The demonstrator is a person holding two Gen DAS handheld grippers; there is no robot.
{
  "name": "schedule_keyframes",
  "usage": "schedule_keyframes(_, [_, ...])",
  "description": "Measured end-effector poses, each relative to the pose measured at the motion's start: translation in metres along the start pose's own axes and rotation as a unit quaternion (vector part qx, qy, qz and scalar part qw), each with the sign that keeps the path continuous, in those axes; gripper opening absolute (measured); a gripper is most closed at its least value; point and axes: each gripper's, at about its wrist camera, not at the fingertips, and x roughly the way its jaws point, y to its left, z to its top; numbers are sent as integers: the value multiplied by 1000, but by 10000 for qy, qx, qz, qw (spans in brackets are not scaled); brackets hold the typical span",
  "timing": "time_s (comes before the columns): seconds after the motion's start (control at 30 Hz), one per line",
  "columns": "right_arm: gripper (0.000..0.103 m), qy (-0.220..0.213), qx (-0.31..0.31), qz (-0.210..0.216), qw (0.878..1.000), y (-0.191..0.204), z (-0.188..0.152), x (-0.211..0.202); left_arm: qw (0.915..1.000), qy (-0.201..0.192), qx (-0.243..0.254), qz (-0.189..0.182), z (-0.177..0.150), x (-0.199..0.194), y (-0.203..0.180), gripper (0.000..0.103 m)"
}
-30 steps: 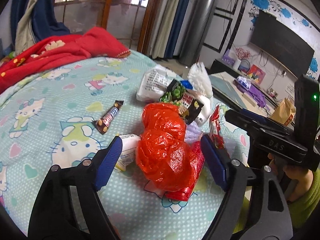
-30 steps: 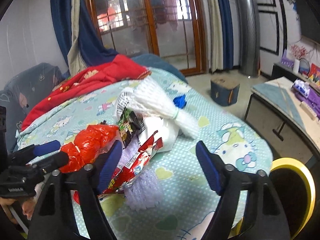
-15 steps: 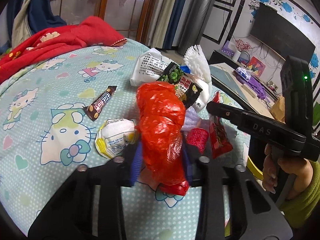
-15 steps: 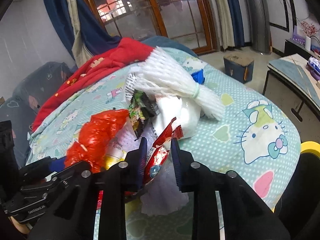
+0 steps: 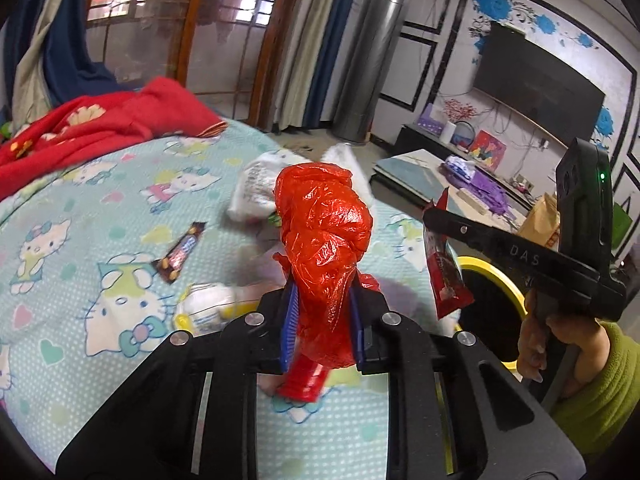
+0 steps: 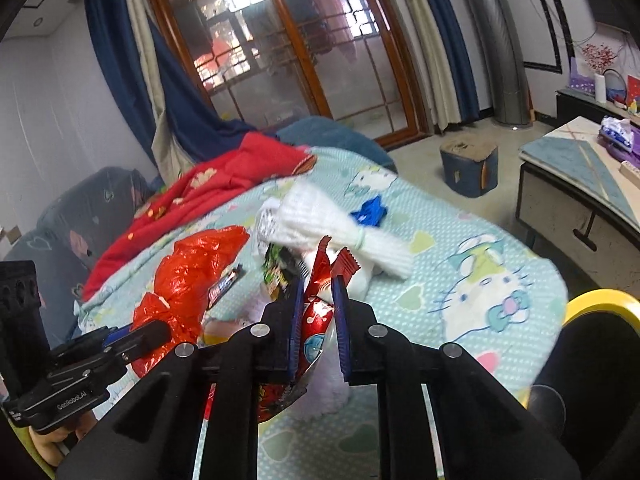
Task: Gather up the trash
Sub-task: 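Carry the red bag and red wrapper with both tools over the yellow-rimmed bin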
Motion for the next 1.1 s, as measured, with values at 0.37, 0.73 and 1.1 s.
schedule_keyframes(0.37, [15, -290, 66, -560, 9980, -45, 0, -44, 9978, 69, 422, -498, 5, 20, -56, 15])
schedule_keyframes(0.73, [15, -521, 562, -1282, 9888, -112, -16, -88, 9902, 325, 923, -1001, -5, 50, -114, 15])
schedule_keyframes(1.1, [15, -613, 1059, -1949, 9732, -175, -24, -115, 9789, 692, 1298, -1420, -17, 86, -166, 15])
